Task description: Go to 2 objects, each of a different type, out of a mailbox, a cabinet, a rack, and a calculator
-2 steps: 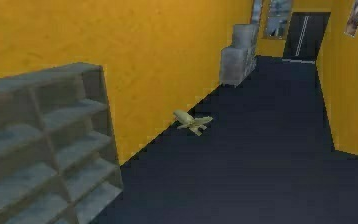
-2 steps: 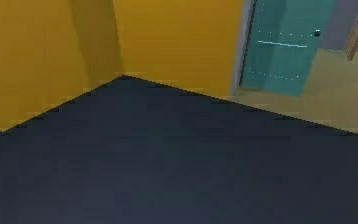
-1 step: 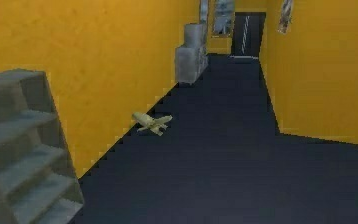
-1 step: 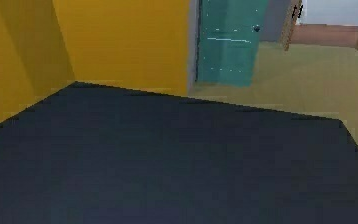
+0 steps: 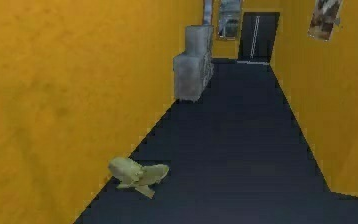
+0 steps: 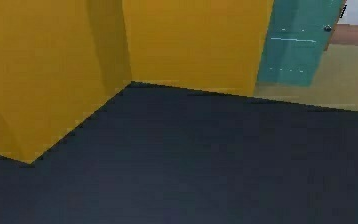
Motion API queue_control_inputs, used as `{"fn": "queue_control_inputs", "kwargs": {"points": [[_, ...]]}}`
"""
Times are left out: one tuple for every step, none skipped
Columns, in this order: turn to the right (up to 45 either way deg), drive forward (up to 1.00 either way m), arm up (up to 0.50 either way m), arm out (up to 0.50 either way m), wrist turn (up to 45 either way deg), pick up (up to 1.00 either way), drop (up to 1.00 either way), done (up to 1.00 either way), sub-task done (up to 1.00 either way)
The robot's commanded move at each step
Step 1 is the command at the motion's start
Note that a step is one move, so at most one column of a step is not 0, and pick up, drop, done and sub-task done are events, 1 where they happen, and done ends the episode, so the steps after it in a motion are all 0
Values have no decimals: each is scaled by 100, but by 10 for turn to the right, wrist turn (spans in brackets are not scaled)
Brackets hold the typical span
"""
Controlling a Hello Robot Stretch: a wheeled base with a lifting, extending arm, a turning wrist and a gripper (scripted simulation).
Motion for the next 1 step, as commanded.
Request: {"fn": "queue_control_inputs", "kwargs": {"points": [[0,55,0,0,0,0,0,0,0]]}}
